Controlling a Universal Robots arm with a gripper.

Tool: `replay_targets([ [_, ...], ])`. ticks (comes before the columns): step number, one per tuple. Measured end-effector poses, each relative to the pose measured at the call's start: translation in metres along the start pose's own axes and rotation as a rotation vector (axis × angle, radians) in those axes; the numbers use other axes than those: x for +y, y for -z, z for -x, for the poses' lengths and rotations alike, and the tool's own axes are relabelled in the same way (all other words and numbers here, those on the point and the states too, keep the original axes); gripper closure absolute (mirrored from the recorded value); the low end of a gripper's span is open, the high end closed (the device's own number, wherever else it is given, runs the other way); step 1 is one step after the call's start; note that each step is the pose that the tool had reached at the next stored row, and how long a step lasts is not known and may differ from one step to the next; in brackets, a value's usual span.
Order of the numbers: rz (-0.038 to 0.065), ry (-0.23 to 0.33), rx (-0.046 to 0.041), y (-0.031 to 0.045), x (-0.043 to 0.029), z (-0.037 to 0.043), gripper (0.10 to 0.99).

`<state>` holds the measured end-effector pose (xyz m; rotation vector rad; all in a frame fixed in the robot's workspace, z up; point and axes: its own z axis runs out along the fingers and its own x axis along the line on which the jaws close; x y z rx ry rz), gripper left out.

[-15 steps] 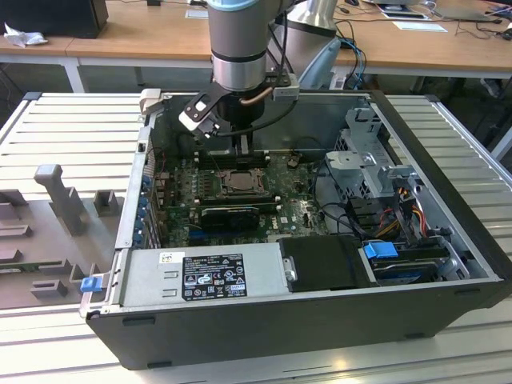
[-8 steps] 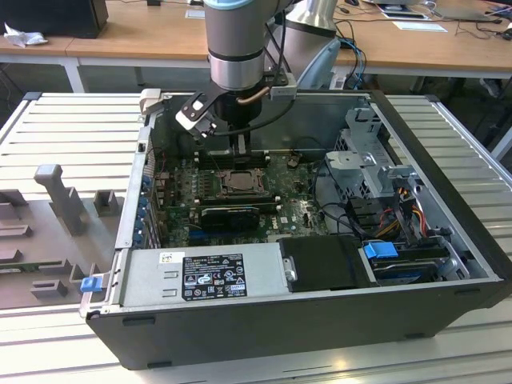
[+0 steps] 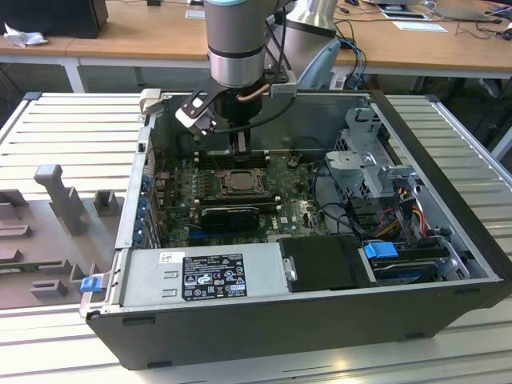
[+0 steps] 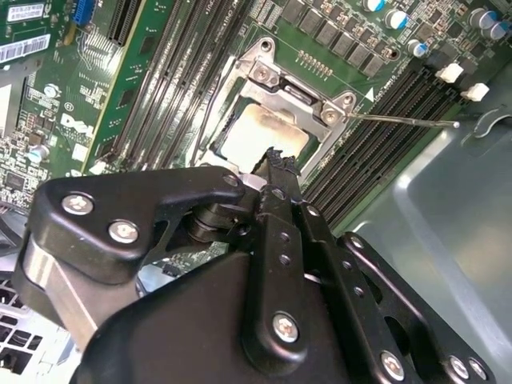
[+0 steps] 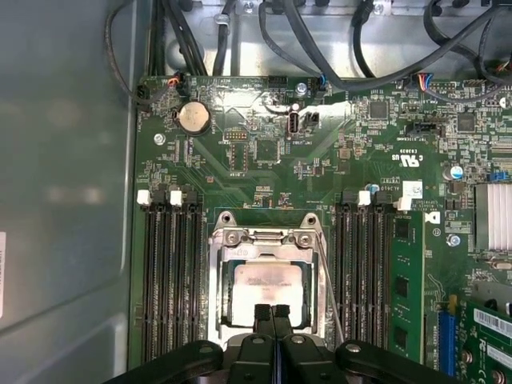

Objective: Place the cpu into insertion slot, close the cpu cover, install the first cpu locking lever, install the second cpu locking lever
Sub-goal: 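Install the first cpu locking lever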

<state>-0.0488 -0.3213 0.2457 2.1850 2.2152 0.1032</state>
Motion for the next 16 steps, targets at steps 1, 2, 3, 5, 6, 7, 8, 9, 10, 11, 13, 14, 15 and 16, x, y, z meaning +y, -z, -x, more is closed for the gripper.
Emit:
replay_targets([
  [1,0.0,0.0,0.0,0.001,0.0001,0.0,0.98],
  [2,0.0,0.0,0.0,0.0018,0.0001,0.0,0.98],
  [3,0.0,0.0,0.0,0.0025,0.0002,-0.0001,0.98],
  [5,0.0,0.0,0.0,0.0037,0.0002,-0.0001,0.98],
  [6,0.0,0.0,0.0,0.0048,0.0003,-0.0001,0.98],
  [7,0.0,0.0,0.0,0.0054,0.0004,-0.0001,0.98],
  [8,0.0,0.0,0.0,0.0061,0.0004,-0.0002,0.98],
  [9,0.0,0.0,0.0,0.0084,0.0006,-0.0002,0.98],
  [10,0.0,0.0,0.0001,0.0104,0.0007,-0.0003,0.98],
  [11,0.0,0.0,0.0,0.0114,0.0008,-0.0003,0.98],
  [13,0.0,0.0,-0.0001,0.0131,0.0009,-0.0004,0.98],
  [14,0.0,0.0,-0.0001,0.0138,0.0009,-0.0004,0.98],
  [15,0.0,0.0,-0.0001,0.0146,0.001,-0.0004,0.98],
  [16,0.0,0.0,-0.0001,0.0158,0.0011,-0.0004,0.98],
])
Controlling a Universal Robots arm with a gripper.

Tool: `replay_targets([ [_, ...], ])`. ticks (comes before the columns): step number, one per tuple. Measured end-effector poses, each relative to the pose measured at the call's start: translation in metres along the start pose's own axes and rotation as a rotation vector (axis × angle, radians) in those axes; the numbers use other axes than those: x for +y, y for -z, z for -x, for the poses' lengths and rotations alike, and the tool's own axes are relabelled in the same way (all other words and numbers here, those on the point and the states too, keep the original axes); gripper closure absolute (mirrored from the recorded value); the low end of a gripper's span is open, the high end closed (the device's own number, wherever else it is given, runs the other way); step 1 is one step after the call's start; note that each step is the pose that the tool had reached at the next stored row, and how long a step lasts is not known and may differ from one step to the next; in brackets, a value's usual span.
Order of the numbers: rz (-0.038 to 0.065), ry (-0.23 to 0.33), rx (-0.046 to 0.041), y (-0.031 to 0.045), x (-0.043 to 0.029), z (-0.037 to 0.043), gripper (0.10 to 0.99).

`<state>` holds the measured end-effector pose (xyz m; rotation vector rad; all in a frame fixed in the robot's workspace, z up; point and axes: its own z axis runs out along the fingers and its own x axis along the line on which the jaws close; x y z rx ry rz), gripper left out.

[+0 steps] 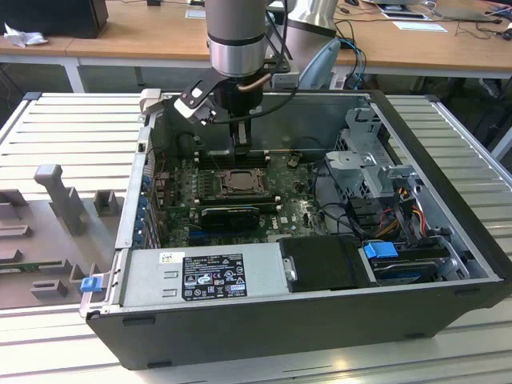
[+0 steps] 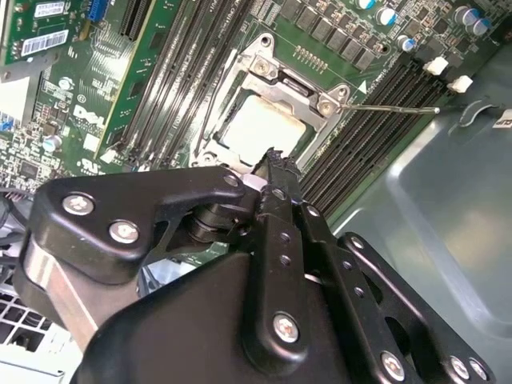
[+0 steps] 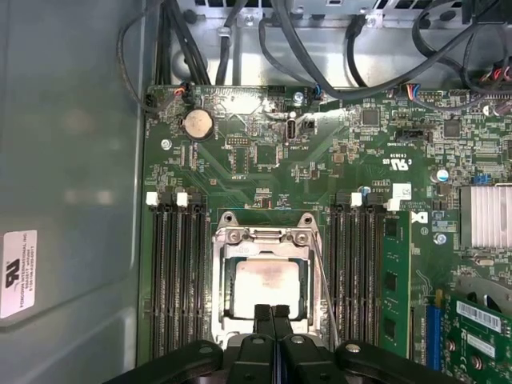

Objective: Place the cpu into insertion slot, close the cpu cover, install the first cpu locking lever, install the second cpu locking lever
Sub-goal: 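Install the first cpu locking lever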

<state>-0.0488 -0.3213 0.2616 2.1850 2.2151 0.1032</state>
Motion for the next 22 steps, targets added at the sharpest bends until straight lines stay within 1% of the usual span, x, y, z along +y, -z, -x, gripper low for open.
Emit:
replay_targets([
  [2,0.0,0.0,0.0,0.0021,0.0002,-0.0001,0.98],
  [4,0.0,0.0,0.0,0.0062,0.0004,-0.0002,0.98],
  [7,0.0,0.0,-0.0009,0.0079,0.0006,-0.0002,0.98],
  [10,0.0,0.0,-0.001,0.0133,0.0009,-0.0003,0.98],
  [11,-0.001,0.0,-0.001,0.0173,0.0011,-0.0005,0.98],
  [16,-0.002,0.0,-0.0009,0.0273,0.0018,-0.0007,0.98],
  [22,-0.005,0.0,-0.0009,0.0367,0.0025,-0.001,0.98],
])
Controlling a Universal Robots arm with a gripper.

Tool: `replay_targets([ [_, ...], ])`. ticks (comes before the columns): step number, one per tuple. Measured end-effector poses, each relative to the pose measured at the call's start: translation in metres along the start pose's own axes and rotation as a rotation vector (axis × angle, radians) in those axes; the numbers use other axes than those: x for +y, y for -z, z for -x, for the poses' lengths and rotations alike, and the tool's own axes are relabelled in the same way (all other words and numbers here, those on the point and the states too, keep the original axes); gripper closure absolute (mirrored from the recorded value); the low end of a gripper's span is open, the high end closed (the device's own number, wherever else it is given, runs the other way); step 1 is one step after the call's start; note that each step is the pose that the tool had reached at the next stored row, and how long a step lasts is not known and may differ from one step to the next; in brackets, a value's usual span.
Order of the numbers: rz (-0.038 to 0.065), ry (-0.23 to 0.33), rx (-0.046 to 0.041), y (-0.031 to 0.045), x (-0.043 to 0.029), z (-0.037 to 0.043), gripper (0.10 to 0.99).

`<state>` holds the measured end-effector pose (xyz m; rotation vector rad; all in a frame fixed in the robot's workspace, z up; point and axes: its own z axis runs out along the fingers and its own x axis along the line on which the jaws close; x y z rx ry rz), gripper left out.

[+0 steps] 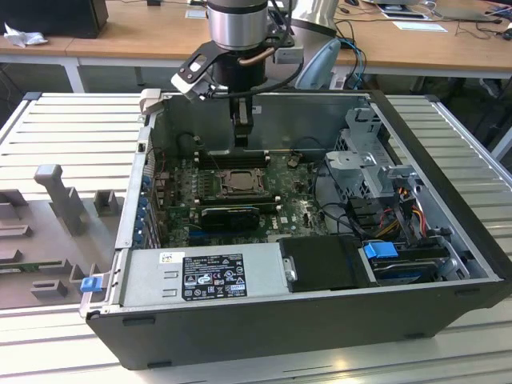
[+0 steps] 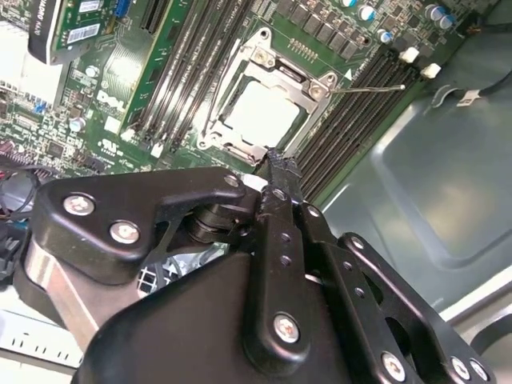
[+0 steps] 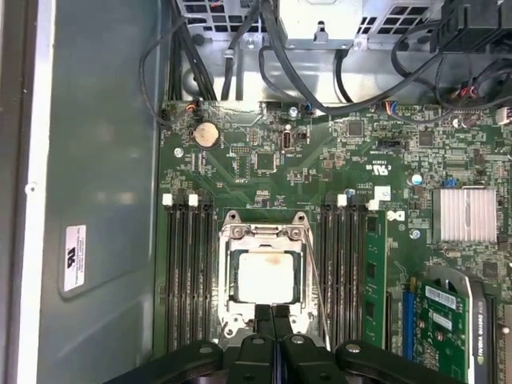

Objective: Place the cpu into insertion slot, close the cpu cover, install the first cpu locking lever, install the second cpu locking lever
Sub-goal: 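Install the first cpu locking lever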

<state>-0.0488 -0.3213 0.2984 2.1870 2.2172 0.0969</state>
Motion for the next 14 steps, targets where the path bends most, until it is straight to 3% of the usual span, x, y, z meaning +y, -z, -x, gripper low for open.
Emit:
replay_targets([
  [4,-0.004,0.0,-0.0006,0.008,0.0005,-0.0003,0.98],
  [8,-0.005,0.013,-0.0034,0.0095,0.0006,-0.0003,0.98],
  [11,-0.007,0.1,0.0018,0.0092,0.0006,-0.0004,0.98],
  [14,-0.008,0.152,0.0049,0.0091,0.0006,-0.0004,0.98],
])
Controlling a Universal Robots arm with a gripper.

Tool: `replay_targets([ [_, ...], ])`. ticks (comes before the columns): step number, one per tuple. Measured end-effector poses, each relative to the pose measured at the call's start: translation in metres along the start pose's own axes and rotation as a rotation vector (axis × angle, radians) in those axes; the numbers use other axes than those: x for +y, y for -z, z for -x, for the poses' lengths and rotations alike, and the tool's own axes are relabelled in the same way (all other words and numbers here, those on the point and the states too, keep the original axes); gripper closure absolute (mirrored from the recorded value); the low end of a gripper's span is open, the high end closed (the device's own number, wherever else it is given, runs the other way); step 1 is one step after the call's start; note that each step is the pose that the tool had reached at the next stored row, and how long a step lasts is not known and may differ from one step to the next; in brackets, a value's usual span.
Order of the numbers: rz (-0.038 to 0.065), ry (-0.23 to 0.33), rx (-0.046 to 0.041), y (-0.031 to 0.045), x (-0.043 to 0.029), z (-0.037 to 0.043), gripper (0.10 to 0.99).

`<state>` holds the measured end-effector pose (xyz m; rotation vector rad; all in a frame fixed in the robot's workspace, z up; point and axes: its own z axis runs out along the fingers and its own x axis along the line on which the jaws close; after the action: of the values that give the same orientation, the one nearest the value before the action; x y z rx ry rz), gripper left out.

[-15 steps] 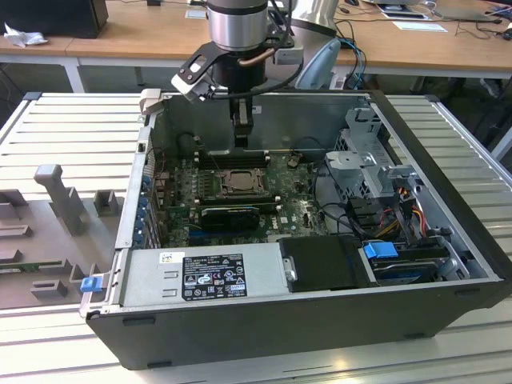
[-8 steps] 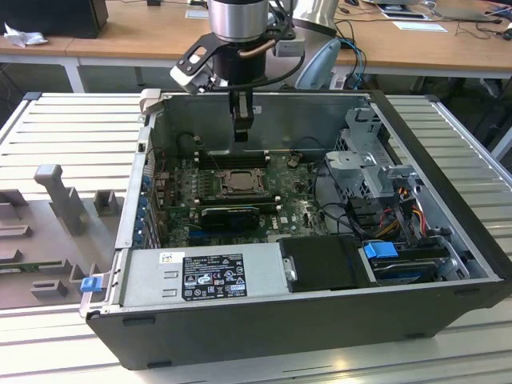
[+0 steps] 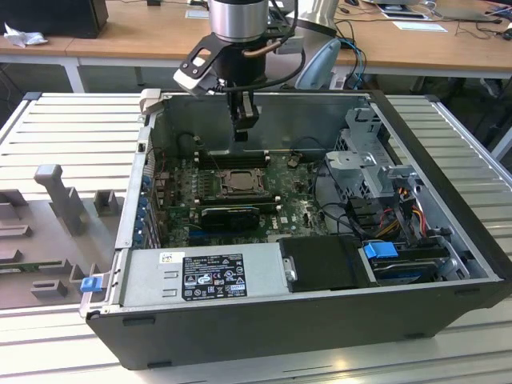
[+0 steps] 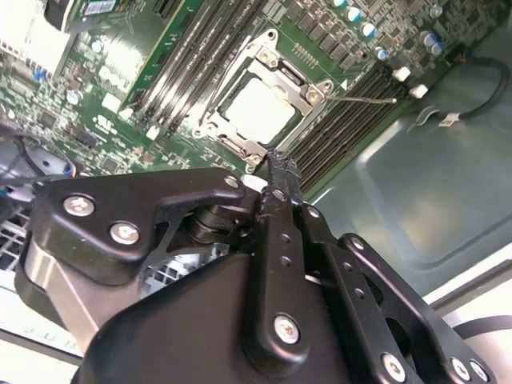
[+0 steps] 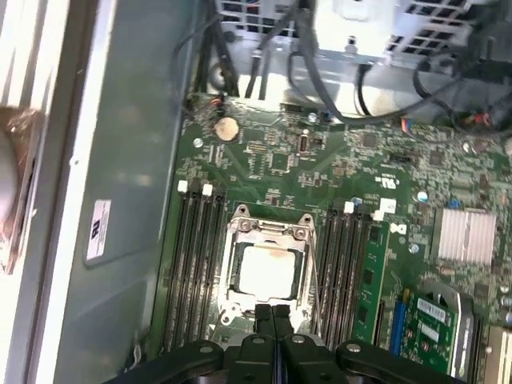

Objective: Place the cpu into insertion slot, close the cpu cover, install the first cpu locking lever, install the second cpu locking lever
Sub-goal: 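Install the first cpu locking lever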

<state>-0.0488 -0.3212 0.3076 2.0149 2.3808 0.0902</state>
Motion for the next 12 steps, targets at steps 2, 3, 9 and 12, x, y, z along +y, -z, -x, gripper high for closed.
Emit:
replay_targets([
  [2,0.0,0.015,0.0009,0.0,0.0,0.0,0.98],
  [3,-0.001,0.024,0.0014,-0.0001,0.0,0.0,0.98],
  [9,-0.003,0.128,0.0073,-0.0005,0.0,0.0,0.98],
  [12,-0.004,0.186,0.0108,-0.0005,0.0,0.0,0.98],
])
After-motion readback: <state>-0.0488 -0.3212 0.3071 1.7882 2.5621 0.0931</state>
